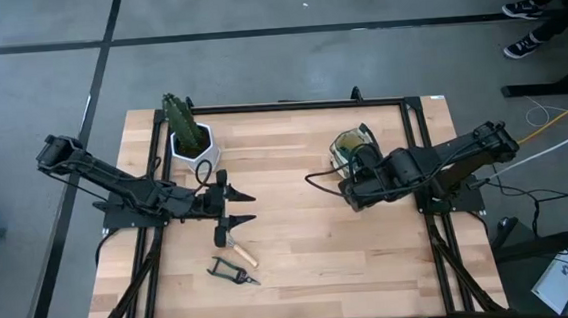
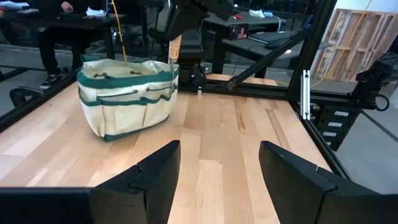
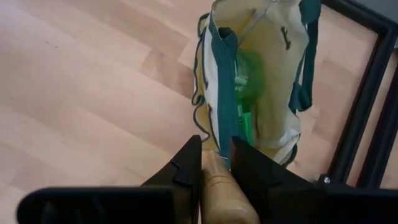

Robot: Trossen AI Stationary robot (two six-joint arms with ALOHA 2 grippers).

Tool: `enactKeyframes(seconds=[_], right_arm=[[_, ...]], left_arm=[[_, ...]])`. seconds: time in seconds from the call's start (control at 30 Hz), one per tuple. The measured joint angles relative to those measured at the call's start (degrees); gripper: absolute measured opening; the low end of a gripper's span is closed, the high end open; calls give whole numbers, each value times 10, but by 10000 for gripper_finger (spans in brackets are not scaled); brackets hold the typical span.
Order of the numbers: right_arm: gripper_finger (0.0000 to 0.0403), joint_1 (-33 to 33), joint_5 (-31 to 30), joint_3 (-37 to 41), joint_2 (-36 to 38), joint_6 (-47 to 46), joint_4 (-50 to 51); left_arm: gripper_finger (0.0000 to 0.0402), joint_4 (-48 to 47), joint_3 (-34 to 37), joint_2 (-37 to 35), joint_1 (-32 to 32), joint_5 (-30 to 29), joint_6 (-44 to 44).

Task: Pick & Place Garden tools in Gardening bag
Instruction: Put the trowel into the gardening bag

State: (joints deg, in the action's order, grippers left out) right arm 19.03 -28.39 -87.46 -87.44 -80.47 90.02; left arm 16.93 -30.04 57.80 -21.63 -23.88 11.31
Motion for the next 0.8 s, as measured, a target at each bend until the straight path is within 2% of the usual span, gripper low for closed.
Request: enactKeyframes(seconds=[0.17,0.3,0.47,0.8], right_arm=[[66,0,13,0,0,-14,0],[66,-1,-17,0,0,-7,0],[66,-7,-24,2,0,2,-1],[66,-7,4,92,0,-20,0]], left_arm=[[217,0,0,0,0,0,1],[214,0,0,0,0,0,1],[212,0,0,0,0,0,1],[212,0,0,0,0,0,0]])
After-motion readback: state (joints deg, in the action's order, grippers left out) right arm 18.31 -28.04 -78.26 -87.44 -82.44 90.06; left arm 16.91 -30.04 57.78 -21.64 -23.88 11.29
